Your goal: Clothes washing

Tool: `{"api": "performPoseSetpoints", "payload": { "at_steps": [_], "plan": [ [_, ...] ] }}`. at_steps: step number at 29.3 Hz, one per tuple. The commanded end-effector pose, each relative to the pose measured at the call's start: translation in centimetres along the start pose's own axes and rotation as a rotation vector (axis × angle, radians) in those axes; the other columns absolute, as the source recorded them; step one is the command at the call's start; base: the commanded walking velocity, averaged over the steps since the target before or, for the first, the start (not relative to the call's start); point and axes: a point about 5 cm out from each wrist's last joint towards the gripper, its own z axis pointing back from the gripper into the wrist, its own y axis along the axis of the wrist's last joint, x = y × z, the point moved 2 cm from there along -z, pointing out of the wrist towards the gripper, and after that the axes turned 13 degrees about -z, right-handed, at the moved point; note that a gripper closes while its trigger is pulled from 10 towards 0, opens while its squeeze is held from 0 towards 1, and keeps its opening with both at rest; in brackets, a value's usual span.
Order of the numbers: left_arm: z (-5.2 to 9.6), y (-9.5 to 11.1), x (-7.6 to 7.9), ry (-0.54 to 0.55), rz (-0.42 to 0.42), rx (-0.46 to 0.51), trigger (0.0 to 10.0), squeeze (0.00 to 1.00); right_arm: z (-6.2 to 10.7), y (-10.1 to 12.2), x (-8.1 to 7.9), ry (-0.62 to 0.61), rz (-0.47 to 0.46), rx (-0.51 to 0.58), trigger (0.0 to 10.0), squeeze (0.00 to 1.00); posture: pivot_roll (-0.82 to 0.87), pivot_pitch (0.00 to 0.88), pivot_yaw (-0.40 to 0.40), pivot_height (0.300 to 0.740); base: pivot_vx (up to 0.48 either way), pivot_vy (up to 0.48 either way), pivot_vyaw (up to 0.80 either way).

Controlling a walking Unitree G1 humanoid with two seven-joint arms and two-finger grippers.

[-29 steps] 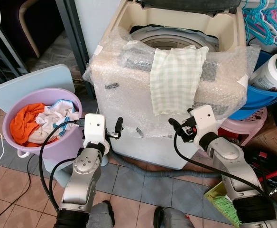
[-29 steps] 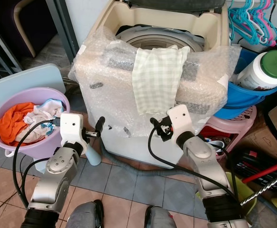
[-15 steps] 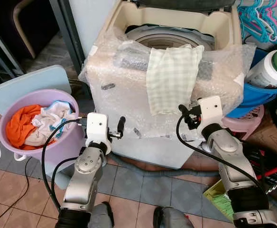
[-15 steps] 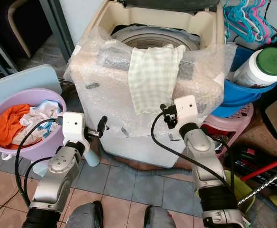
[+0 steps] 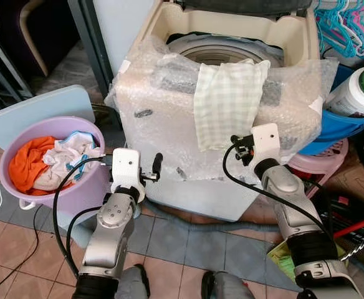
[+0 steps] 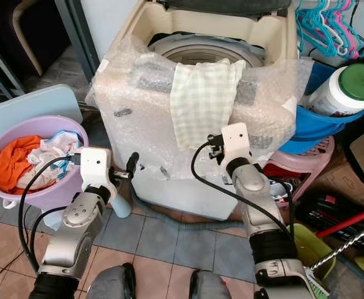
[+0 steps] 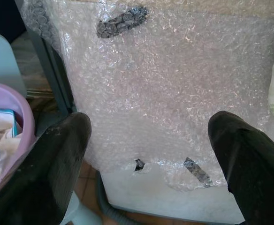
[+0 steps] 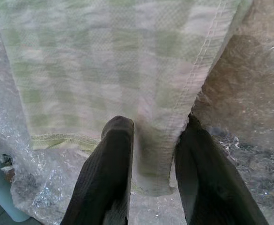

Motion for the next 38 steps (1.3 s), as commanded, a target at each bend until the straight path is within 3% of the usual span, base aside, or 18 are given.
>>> {"api": "performPoseSetpoints", "payload": {
  "at_steps": [1,5,16,19,20,24,25,26,27,28,29,31,32,33,34,35,37,38],
  "plan": [
    [0.2,-0.1,0.0,0.0,-0.008,-0.008,10.0,0.0,0.0,-0.1,0.4,-0.015,-0.017,-0.007,0.0,0.0,-0.01,0.115,-0.005,0.74,0.0,0.0,0.0],
    [0.1,-0.1,0.1,-0.005,-0.007,-0.01,10.0,0.0,-0.1,0.2,1.1,-0.019,-0.037,0.003,0.0,0.0,-0.02,0.117,-0.001,0.74,0.0,0.0,0.0],
    [-0.1,-0.1,0.2,-0.007,-0.008,-0.007,10.0,0.0,-0.3,0.1,0.9,0.03,-0.053,-0.016,0.0,0.0,-0.02,0.114,-0.001,0.74,0.0,0.0,0.0],
    [-0.1,0.0,0.1,-0.004,-0.009,-0.005,10.0,0.0,-0.6,0.0,0.0,0.081,-0.063,-0.031,0.0,0.0,-0.01,0.11,-0.001,0.74,0.0,0.0,0.0],
    [-0.2,0.0,0.1,-0.003,-0.009,-0.003,10.0,0.0,-0.9,0.4,-1.3,0.185,-0.059,-0.05,0.0,0.0,-0.01,0.107,-0.001,0.74,0.0,0.0,0.0],
    [-0.2,0.1,0.1,-0.003,-0.009,-0.002,10.0,0.0,-1.0,0.8,-2.0,0.255,-0.051,-0.059,0.0,0.0,-0.01,0.107,-0.001,0.74,0.0,0.0,0.0],
    [-0.2,0.1,0.1,-0.003,-0.01,-0.001,10.0,0.0,-1.1,3.2,-3.3,0.432,-0.023,-0.025,0.0,0.0,-0.01,0.102,-0.001,0.74,0.0,0.0,0.0],
    [-0.2,0.1,0.1,-0.003,-0.01,-0.001,10.0,0.0,-1.1,3.2,-3.3,0.432,-0.023,-0.025,0.0,0.0,-0.01,0.102,-0.001,0.74,0.0,0.0,0.0],
    [-0.3,0.1,0.0,-0.002,-0.012,0.002,10.0,0.0,-1.4,10.3,-4.5,0.643,-0.034,0.124,0.0,0.0,-0.01,0.101,-0.001,0.74,0.0,0.0,0.0],
    [-0.3,0.1,0.0,-0.002,-0.012,0.002,10.0,0.0,-1.4,10.3,-4.5,0.643,-0.034,0.124,0.0,0.0,-0.01,0.101,-0.001,0.74,0.0,0.0,0.0],
    [-0.4,0.1,0.0,-0.002,-0.012,0.003,10.0,0.0,-1.3,12.1,-4.7,0.685,-0.038,0.165,0.0,0.0,-0.01,0.101,-0.001,0.74,0.0,0.0,0.0],
    [-0.4,0.2,0.1,-0.002,-0.012,0.004,10.0,0.0,-2.6,19.4,-2.6,0.509,-0.12,0.412,0.0,0.0,-0.01,0.096,-0.004,0.74,0.0,0.0,0.0],
    [-0.5,0.3,0.2,-0.002,-0.01,0.006,10.0,0.0,-2.9,24.6,0.0,0.287,-0.234,0.604,0.0,0.0,-0.01,0.095,-0.005,0.74,0.0,0.0,0.0],
    [-0.5,0.2,0.2,-0.002,-0.009,0.007,10.0,0.0,-2.9,25.5,1.8,0.141,-0.278,0.645,0.0,0.0,-0.01,0.092,-0.007,0.74,0.0,0.0,0.0],
    [-0.5,0.2,0.2,-0.002,-0.009,0.007,10.0,0.0,-2.9,25.5,1.8,0.141,-0.278,0.645,0.0,0.0,-0.01,0.092,-0.007,0.74,0.0,0.0,0.0],
    [-0.5,0.2,0.2,0.0,-0.008,0.007,10.0,0.0,-3.1,25.0,3.5,-0.04,-0.16,0.613,10.0,0.0,-0.01,0.09,-0.01,0.74,0.0,0.0,0.0],
    [-0.5,0.2,0.3,0.001,-0.007,0.007,10.0,0.0,-3.6,23.5,3.1,-0.04,0.024,0.531,10.0,0.0,-0.01,0.091,-0.01,0.74,0.0,0.0,0.0],
    [-0.5,0.3,0.2,0.002,-0.007,0.008,10.0,0.0,-3.9,22.3,2.6,0.015,-0.006,0.494,10.0,1.0,-0.01,0.091,-0.01,0.74,0.0,0.0,0.0]
  ]
}}
